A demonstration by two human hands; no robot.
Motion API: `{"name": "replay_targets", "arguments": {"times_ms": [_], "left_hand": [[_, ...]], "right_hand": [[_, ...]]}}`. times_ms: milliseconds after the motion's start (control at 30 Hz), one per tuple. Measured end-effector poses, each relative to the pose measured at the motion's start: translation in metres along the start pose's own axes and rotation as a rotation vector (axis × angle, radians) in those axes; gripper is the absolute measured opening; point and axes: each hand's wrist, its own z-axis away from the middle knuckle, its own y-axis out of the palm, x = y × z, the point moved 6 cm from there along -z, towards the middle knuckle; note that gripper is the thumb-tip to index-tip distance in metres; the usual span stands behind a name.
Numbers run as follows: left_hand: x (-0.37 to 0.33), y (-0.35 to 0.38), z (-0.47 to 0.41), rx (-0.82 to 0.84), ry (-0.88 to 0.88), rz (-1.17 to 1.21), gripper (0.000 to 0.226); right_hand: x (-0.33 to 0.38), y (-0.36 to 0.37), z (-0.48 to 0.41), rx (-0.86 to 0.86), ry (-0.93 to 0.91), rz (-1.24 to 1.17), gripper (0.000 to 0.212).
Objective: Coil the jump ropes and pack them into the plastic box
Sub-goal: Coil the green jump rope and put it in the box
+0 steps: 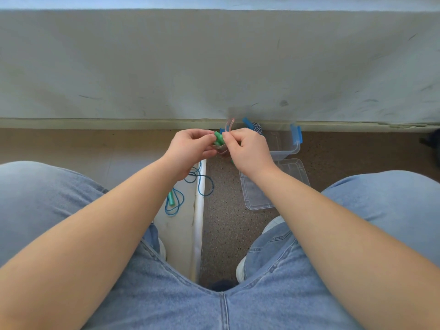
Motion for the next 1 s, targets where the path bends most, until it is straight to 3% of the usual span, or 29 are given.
{"name": "replay_targets", "arguments": {"times_ms": [100, 233, 367, 667, 800, 1000], "left_hand": [[-0.002, 0.001, 0.001, 0.041, 0.012, 0.032, 0.007], [-0.005, 0.003, 0.001, 0.124, -0.015, 0.101, 0.013], [-0.005, 0.007, 0.004, 0.190, -0.040, 0.170, 0.023], [-0.003, 0.001, 0.001, 0.063, -0.057, 0.157, 0.022], [-0.002, 0.002, 0.000, 0.066, -0.080, 0.160, 0.022], [-0.006, 0.001, 0.000, 0.114, -0.083, 0.077, 0.022]], "right_hand": [[0.005, -0.004, -0.001, -0.019, 0.012, -0.035, 0.024], [0.011, -0.011, 0.000, -0.051, -0.030, -0.003, 0.028], [0.017, -0.007, 0.000, -0.045, -0.189, 0.095, 0.033], [0.023, 0.001, 0.002, 0.001, -0.281, 0.192, 0.027], [0.022, -0.005, -0.002, -0.020, -0.265, 0.181, 0.030], [0.021, -0.010, -0.004, 0.008, -0.289, 0.108, 0.019]]}}
